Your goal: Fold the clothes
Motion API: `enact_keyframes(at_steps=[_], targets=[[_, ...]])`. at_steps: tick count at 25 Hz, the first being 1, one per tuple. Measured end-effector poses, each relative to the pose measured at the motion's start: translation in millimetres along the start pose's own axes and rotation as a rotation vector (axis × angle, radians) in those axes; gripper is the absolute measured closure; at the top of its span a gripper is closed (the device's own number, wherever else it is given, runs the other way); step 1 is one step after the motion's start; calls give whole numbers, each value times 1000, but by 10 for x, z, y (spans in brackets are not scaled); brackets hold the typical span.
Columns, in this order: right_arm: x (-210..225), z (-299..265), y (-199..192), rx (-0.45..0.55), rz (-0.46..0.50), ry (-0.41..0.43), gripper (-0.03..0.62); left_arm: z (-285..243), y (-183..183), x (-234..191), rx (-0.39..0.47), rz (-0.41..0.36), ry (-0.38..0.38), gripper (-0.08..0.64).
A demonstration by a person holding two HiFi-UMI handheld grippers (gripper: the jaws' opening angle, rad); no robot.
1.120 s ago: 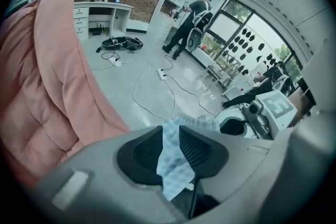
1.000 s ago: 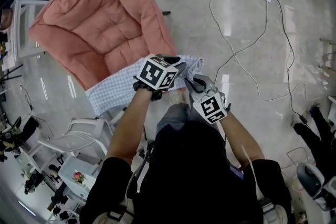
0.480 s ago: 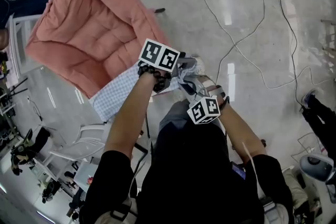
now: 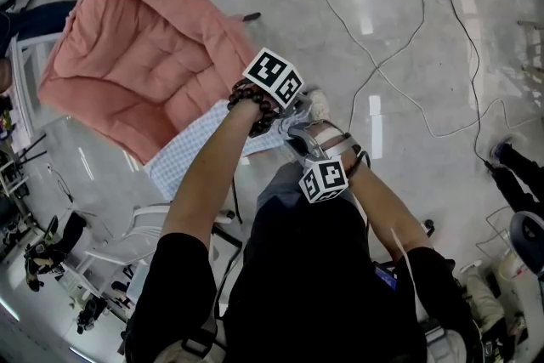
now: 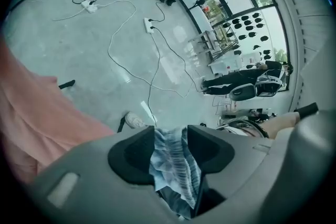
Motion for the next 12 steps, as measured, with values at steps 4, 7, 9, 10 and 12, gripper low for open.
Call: enact_keyframes(at_steps=[4, 7, 9, 10, 12], targets=[[-49, 14, -62, 3, -4, 15, 569, -87, -56, -49, -8, -1, 5, 465], [-83, 61, -130, 1, -20, 32, 569, -106, -85, -74, -20, -4, -3, 477], [-89, 83, -189, -9, -55, 41, 569, -70, -64, -129, -6, -4, 14, 482], [-86, 93, -216, -15, -78, 45, 569, -39, -53, -159, 2, -6, 27, 483], [-64, 115, -257, -26, -126, 51, 571, 21, -40, -212, 12, -20, 58, 488]])
Point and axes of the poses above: the fingertips, and each gripper's own axes: z backward along the fingers, x to its right, y out of its top, the point moved 2 cm from there along z, backward along the fingers, and after that the axes turned 10 degrees about x, right-handed, at the moved point
